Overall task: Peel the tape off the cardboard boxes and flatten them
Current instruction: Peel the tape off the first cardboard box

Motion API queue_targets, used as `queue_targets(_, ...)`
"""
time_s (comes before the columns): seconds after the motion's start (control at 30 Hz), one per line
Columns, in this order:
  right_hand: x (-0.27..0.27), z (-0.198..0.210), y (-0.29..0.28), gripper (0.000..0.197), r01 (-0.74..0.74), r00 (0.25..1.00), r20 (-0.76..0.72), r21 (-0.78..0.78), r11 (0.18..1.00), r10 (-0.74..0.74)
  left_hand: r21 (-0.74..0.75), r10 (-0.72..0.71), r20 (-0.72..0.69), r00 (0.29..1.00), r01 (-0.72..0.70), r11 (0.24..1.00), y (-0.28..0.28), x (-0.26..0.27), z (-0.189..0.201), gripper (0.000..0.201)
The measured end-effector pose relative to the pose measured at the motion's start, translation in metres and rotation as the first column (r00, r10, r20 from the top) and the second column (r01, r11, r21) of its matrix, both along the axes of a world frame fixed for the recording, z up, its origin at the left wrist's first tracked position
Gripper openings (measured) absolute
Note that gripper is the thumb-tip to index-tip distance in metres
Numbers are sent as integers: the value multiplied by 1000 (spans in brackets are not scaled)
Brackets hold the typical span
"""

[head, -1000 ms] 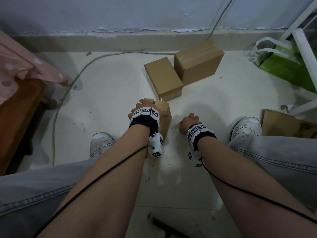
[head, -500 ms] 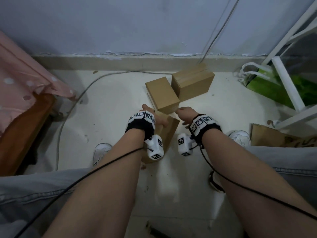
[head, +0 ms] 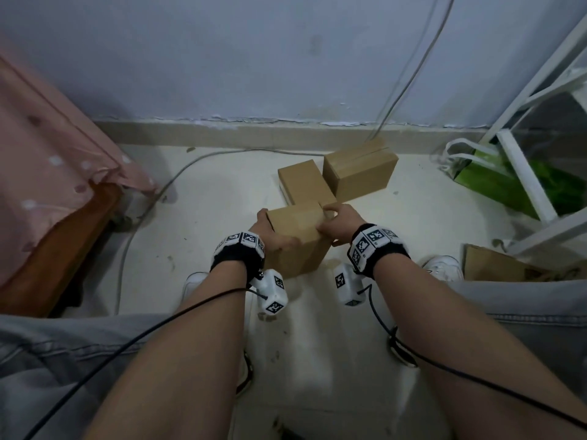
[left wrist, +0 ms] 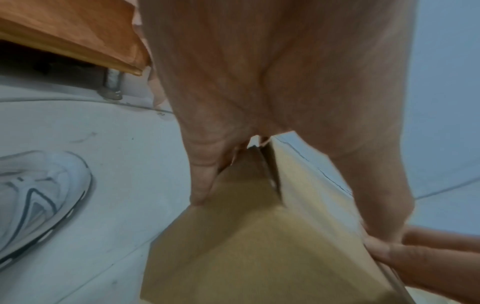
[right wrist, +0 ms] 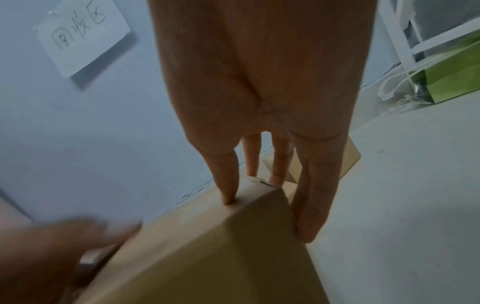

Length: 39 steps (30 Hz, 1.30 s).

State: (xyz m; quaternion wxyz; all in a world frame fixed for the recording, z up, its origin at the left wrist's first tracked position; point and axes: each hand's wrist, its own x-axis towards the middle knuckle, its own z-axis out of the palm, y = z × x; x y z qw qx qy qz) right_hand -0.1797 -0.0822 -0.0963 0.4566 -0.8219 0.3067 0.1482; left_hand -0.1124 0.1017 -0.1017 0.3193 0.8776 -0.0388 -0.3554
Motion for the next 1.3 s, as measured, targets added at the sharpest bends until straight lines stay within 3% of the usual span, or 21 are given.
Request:
queue_targets(0.07, -1, -3, 7, 64, -27, 999, 33, -34, 999, 28, -18, 132, -17, 991, -132, 991, 3, 0, -4, 104)
queue_targets(0.17, 6, -3, 19, 66, -133, 986, 77, -170, 976, 147, 7, 170, 4, 985, -170, 985, 10, 2, -12, 89)
queue_targets(0.27, 12, 0, 33, 74, -249, 951, 98, -314, 916, 292, -26, 200, -15, 980, -200, 979, 15, 6, -20, 86)
queue_targets(0.37, 16, -3, 45, 62, -335, 913, 99, -371, 866, 396, -62, 238, -55, 970, -241, 968, 17, 10, -26, 87)
queue_targets(0.47, 17, -4, 55, 49, -403, 871, 45, -502, 765, 488, -74, 242, -44, 969, -245, 967, 17, 11, -28, 86)
queue_targets(0.67, 20, -3, 66, 37, -520, 817, -98, -554, 650, 569, -100, 257, -52, 965, -261, 960, 17, 10, -33, 87)
queue_targets(1.0, 22, -6, 65, 25, -503, 835, -80, -511, 697, 544, -88, 247, -51, 968, -251, 964, 19, 11, -33, 88)
queue_targets(1.3, 23, -5, 66, 28, -524, 822, -102, -524, 672, 561, -78, 262, -61, 963, -267, 961, 19, 11, -33, 86)
